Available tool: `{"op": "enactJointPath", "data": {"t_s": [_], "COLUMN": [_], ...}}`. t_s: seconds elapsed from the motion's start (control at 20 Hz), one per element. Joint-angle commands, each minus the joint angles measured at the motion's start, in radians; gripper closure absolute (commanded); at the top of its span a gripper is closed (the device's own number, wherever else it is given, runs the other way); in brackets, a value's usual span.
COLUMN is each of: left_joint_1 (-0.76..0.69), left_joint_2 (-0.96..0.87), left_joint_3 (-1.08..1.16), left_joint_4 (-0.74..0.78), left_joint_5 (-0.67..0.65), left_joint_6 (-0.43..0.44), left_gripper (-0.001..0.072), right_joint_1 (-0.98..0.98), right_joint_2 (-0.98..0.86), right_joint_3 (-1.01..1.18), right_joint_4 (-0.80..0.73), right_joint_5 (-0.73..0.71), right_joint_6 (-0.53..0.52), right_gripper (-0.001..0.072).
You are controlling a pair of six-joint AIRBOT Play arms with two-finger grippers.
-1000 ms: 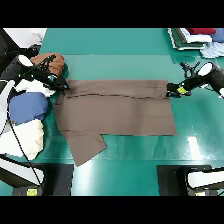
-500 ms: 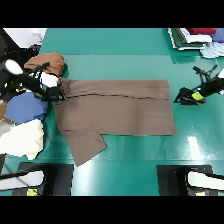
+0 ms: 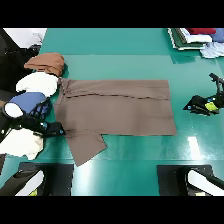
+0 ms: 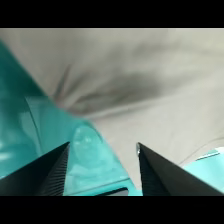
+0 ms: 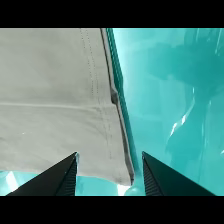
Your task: Fold the shirts.
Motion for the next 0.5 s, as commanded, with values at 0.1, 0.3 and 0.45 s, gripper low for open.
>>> {"op": "enactJointPath", "data": {"t_s": [0.1,0.3,0.45], "left_joint_1": [-0.001,-0.001,-0.001], "left_joint_2": [0.038,0.035,0.036], "left_joint_3": [-0.129,-0.172,-0.176], "left_joint_4": [-0.108,-0.183,-0.197], "left_joint_5": [0.131,0.207,0.22], "left_joint_6": [0.006,0.03,0.033], "left_gripper": [0.0218,0.0219,0.0305], "right_joint_1": [-0.002,-0.002,-0.002], "right_joint_2": [0.025,0.025,0.025], "right_joint_3": [-0.01,-0.01,-0.01], "right_joint_4": [0.001,0.0,0.0], "right_joint_5": [-0.004,0.007,0.027], "right_joint_6": [-0.004,-0.005,-0.027], "right_gripper": [0.0243,0.0244,0.0245]}}
